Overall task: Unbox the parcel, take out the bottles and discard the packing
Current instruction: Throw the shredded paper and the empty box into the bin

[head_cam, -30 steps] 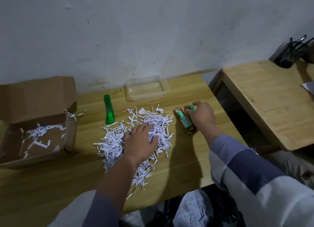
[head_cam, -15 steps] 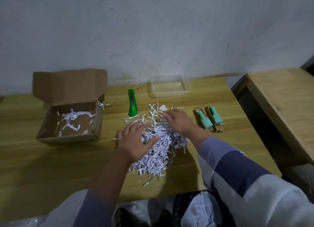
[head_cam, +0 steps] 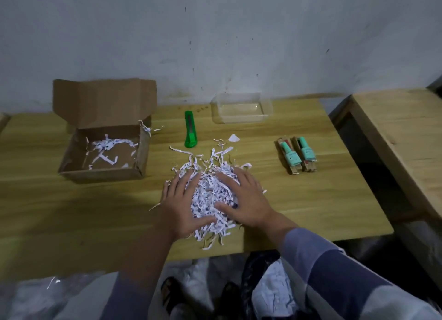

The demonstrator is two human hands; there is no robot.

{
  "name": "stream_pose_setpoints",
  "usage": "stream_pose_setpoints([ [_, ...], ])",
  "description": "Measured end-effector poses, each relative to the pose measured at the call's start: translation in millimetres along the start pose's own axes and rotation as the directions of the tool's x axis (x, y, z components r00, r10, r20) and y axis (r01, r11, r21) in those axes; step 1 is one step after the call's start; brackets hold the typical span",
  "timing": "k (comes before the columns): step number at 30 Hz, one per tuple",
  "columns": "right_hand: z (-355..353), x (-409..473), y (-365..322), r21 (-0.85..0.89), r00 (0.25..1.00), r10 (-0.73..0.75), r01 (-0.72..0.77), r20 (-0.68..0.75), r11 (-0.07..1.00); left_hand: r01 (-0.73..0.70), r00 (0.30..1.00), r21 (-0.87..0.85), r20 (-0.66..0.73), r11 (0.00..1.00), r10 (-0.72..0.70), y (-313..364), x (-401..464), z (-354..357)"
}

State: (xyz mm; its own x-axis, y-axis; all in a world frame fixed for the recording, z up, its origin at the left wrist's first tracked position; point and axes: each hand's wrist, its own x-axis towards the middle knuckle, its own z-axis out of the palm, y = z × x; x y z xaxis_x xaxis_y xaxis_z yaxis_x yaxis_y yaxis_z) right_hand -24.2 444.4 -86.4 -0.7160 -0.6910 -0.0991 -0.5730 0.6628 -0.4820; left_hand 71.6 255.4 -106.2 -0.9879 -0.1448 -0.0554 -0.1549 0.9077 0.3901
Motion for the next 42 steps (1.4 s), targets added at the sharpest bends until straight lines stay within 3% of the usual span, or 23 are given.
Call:
stream_pose_setpoints([
  [4, 17.3, 2.3, -11.4, 0.154, 0.992, 0.059, -0.041, -0.114, 0.987, -0.019, 0.993, -0.22, -0.115, 0.975, -0.007, 4.2, 8.3, 13.9],
  [7, 18.6, 7.4, -20.5, 0.389, 0.984, 0.117, -0.056, -0.134, 0.92, 0.029, 0.984, -0.326, -0.159, 0.945, -0.085, 16.4, 8.5, 11.6],
  [10, 5.7, 10.2, -34.4, 0.503, 0.977, 0.125, -0.021, -0.175, 0.864, 0.028, 0.975, -0.409, -0.19, 0.912, -0.115, 30.3, 10.0, -6.2],
  [17, -58.1, 1.2, -60.6, 0.426, 0.931, 0.088, 0.077, -0.355, 0.902, -0.105, 0.955, -0.45, -0.296, 0.887, -0.037, 66.3, 12.9, -69.6],
  [23, -91.1, -49.7, -68.2, 0.37, 0.875, 0.12, 0.071, -0.469, 0.926, -0.219, 0.939, -0.429, -0.337, 0.877, 0.07, 111.8, -14.6, -87.2],
  [29, -99.7, -128.6, -47.7, 0.349, 0.849, 0.206, -0.027, -0.487, 0.937, -0.263, 0.954, -0.436, -0.251, 0.861, 0.165, 165.9, -49.3, -64.0],
  [42, -41.9, -265.9, 64.8, 0.435, 0.824, 0.484, -0.336, -0.294, 0.836, -0.159, 0.974, -0.463, 0.072, 0.872, 0.215, 261.0, -101.6, 77.5],
])
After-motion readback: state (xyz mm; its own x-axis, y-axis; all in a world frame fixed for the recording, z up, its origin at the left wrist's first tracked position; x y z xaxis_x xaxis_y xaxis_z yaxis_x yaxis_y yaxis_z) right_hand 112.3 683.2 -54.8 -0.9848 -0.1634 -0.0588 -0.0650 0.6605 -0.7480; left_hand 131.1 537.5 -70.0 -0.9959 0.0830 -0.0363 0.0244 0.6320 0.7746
